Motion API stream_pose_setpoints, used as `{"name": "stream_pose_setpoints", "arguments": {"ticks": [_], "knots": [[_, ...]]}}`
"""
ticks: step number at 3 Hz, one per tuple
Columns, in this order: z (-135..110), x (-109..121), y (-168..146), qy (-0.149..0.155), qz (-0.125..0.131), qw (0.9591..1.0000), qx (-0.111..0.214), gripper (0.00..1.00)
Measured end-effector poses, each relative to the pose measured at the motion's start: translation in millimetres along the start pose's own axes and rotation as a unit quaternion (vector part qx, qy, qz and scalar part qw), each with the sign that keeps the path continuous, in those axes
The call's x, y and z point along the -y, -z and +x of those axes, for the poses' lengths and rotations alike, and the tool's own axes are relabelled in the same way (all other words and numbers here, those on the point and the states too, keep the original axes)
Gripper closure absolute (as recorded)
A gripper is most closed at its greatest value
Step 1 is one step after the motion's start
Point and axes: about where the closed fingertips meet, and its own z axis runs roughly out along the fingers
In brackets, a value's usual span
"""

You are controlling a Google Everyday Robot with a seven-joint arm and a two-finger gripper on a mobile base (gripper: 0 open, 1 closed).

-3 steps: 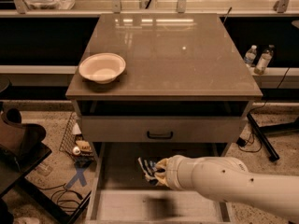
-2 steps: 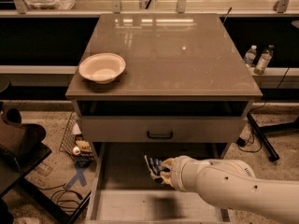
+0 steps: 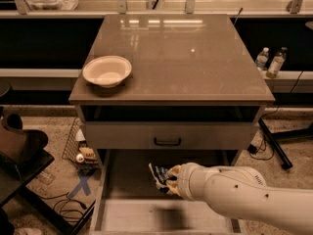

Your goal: Place blue chip bag into middle drawer

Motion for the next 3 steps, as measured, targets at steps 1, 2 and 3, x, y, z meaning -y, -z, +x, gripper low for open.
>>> {"name": "stream_pose_setpoints", "arguments": {"ticks": [1,2,3], "knots": [[-1.6,1.0,1.0,0.002,0.001,1.0000,0.000,0.04],[-2.2,1.3,1.4,0.003,0.002,1.0000,0.000,0.00],[-2.2,1.3,1.4,0.003,0.002,1.0000,0.000,0.00]]}}
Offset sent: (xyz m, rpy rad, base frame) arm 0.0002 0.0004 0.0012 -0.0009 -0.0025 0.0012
